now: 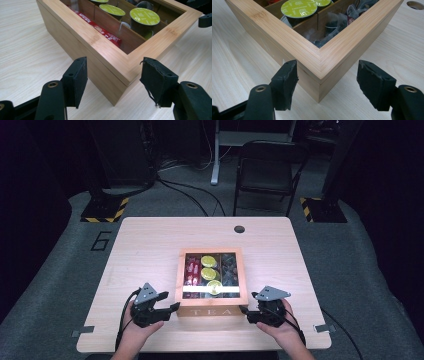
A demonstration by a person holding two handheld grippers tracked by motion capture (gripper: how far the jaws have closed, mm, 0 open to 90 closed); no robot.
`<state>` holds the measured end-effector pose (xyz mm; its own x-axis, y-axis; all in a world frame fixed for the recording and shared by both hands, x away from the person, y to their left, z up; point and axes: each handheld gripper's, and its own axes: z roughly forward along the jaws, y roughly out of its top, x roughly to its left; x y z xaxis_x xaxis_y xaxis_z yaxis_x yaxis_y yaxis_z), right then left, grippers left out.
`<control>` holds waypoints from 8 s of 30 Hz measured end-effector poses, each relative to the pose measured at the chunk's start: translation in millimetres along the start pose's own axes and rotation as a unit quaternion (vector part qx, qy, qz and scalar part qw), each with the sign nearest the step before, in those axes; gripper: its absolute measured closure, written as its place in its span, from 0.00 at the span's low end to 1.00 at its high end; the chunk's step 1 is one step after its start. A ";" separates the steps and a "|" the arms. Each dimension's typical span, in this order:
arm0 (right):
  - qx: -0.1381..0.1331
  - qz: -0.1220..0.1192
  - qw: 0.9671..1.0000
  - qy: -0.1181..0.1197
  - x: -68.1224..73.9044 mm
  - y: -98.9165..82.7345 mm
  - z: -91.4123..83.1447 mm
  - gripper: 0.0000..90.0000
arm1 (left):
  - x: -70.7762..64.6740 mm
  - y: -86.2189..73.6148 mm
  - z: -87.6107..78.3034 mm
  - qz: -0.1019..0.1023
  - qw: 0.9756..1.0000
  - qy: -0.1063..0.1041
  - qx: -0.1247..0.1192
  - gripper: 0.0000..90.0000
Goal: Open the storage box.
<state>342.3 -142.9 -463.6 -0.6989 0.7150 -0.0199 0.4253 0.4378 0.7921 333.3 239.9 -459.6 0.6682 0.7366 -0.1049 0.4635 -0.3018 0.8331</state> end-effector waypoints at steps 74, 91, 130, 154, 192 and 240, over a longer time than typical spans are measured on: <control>0.009 0.005 1.000 0.022 1.4 -0.7 8.4 0.48 | -10.6 -4.5 15.2 0.012 0.999 -0.006 0.032 0.48; -0.011 0.007 1.000 0.015 1.6 5.1 4.2 0.48 | -13.4 -0.2 12.3 0.028 0.999 0.012 0.010 0.51; -0.062 0.032 0.998 0.008 -3.3 18.0 -4.1 0.49 | -10.6 11.2 10.2 0.048 0.996 0.056 -0.047 0.49; -0.088 0.019 0.996 -0.027 -10.5 34.4 -13.7 0.48 | -9.2 38.5 -0.4 0.043 0.997 0.054 -0.040 0.54; -0.121 0.022 0.991 -0.059 -28.3 104.5 -20.6 0.54 | 11.7 104.8 -10.2 0.044 0.993 0.071 -0.085 0.59; -0.100 0.028 0.991 -0.084 -54.6 139.3 -3.6 0.65 | 37.9 130.6 14.6 0.036 0.990 0.103 -0.088 0.69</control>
<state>437.6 -123.0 -350.0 -0.5640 0.8236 -0.0600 0.3273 0.2896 0.8994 427.7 219.5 -362.7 0.5546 0.8303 0.0549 0.2991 -0.2604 0.9180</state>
